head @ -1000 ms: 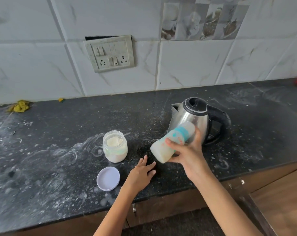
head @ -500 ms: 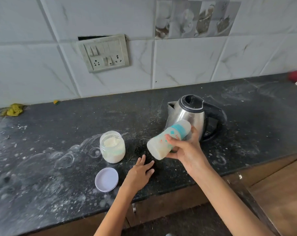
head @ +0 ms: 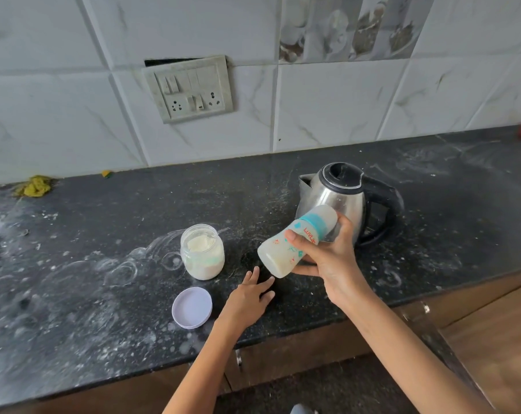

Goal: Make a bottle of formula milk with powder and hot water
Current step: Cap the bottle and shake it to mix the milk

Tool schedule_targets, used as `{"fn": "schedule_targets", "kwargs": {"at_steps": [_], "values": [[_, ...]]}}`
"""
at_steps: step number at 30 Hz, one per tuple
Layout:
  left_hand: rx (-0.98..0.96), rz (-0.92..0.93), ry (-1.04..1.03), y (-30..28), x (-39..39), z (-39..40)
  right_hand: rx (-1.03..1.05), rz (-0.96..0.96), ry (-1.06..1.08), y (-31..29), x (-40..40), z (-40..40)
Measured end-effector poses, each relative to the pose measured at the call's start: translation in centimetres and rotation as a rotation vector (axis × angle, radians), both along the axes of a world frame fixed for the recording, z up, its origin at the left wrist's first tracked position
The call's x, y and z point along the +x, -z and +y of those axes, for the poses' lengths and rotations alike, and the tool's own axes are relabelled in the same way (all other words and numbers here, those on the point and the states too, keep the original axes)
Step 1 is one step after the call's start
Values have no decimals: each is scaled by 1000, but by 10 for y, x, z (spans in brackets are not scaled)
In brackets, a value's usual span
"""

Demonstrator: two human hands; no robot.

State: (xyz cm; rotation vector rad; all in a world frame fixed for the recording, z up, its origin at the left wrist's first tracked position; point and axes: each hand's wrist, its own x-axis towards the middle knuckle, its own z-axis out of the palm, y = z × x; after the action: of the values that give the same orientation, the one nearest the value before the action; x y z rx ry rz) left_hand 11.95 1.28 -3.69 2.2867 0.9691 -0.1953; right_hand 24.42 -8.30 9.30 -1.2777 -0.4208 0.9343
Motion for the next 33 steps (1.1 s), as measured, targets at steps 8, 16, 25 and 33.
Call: {"fn": "schedule_targets", "kwargs": {"at_steps": [8, 16, 25, 33], "values": [[-45, -37, -115, -2, -1, -4, 60, 101, -106, 6, -9, 0], [-4, -33, -30, 1, 0, -2, 140, 202, -30, 5, 6, 7], [-56, -77, -92, 8, -2, -1, 149, 197, -173, 11, 9, 6], [-74, -110, -109, 12, -1, 0, 129, 251, -77, 12, 11, 3]]}}
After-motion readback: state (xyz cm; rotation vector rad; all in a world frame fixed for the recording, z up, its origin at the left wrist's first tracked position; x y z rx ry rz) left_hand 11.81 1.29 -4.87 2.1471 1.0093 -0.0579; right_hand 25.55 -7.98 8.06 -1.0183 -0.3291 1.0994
